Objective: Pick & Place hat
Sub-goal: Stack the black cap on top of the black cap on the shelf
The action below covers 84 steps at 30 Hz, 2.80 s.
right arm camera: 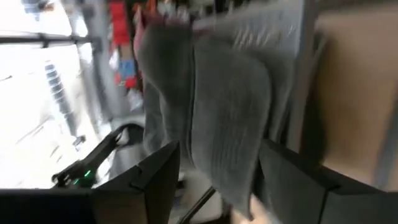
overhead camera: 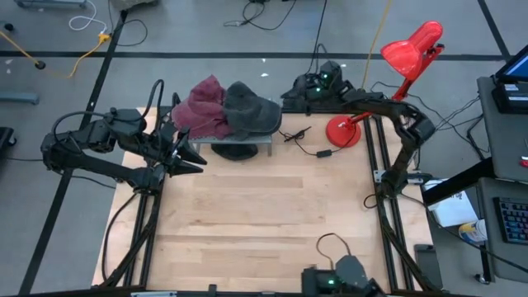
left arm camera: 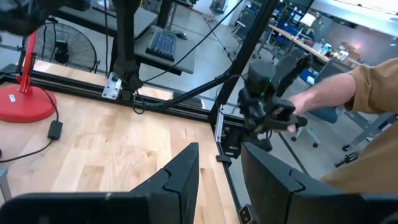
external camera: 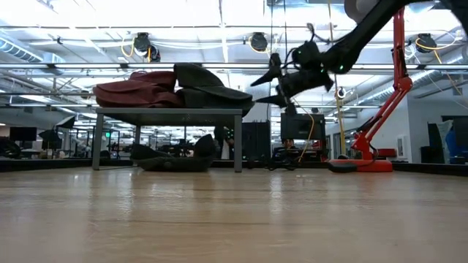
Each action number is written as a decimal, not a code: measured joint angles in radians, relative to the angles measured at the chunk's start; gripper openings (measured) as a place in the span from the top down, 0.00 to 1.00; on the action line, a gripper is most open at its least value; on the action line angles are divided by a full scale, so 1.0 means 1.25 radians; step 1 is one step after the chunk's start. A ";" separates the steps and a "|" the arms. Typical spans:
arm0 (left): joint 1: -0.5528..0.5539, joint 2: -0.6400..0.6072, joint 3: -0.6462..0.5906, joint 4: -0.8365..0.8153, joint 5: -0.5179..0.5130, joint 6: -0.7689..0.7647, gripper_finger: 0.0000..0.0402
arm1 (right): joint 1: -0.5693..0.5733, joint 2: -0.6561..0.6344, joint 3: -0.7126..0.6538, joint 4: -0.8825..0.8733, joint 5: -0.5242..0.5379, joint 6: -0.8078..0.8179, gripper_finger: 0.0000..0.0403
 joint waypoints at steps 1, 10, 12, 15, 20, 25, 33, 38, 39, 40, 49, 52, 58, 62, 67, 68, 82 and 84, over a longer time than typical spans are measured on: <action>0.000 0.000 0.000 0.000 0.000 0.000 0.70 | -0.006 -0.016 0.000 -0.035 0.024 -0.033 0.47; 0.000 0.000 0.000 0.002 -0.036 -0.002 0.70 | -0.016 -0.167 0.001 -0.263 0.214 -0.280 0.47; 0.000 0.004 0.001 0.002 -0.071 -0.031 0.70 | 0.008 -0.201 0.001 -0.348 0.254 -0.368 0.47; 0.000 0.019 0.001 -0.012 -0.118 -0.057 0.70 | 0.064 -0.257 0.001 -0.495 0.332 -0.544 0.48; -0.013 0.083 0.001 -0.078 -0.138 0.021 0.70 | 0.186 -0.334 0.001 -0.647 0.487 -0.741 0.48; -0.063 0.195 0.001 -0.150 -0.197 0.150 0.70 | 0.289 -0.399 0.001 -0.677 0.599 -0.805 0.48; -0.168 0.374 0.001 -0.264 -0.521 0.190 0.70 | 0.359 -0.477 0.001 -0.667 0.644 -0.779 0.48; -0.228 0.478 0.001 -0.317 -0.718 0.146 0.70 | 0.363 -0.517 0.001 -0.669 0.643 -0.752 0.48; -0.237 0.504 0.001 -0.333 -0.744 0.132 0.70 | 0.362 -0.524 0.001 -0.669 0.643 -0.752 0.48; -0.243 0.530 0.001 -0.349 -0.763 0.115 0.70 | 0.362 -0.531 0.001 -0.668 0.643 -0.752 0.48; -0.245 0.773 -0.008 -0.362 -0.727 -0.039 0.70 | 0.362 -0.556 0.001 -0.627 0.641 -0.808 0.48; -0.237 0.846 -0.008 -0.357 -0.647 -0.028 0.70 | 0.362 -0.556 0.001 -0.615 0.640 -0.837 0.48; -0.241 0.914 -0.009 -0.401 -0.762 -0.148 0.70 | 0.362 -0.556 0.001 -0.607 0.640 -0.896 0.48; -0.229 0.937 -0.009 -0.358 -0.756 -0.105 0.70 | 0.362 -0.556 0.001 -0.607 0.640 -0.905 0.48; -0.191 0.941 -0.008 -0.304 -0.760 -0.081 0.64 | 0.362 -0.556 0.001 -0.606 0.640 -0.905 0.48; -0.180 0.941 -0.008 -0.296 -0.762 -0.082 0.61 | 0.362 -0.556 0.001 -0.605 0.640 -0.905 0.48; -0.038 0.943 -0.014 -0.166 -0.919 -0.018 0.52 | 0.362 -0.556 0.001 -0.605 0.642 -0.926 0.48; -0.010 0.943 -0.023 -0.137 -0.890 0.003 0.54 | 0.362 -0.556 0.001 -0.604 0.643 -0.926 0.48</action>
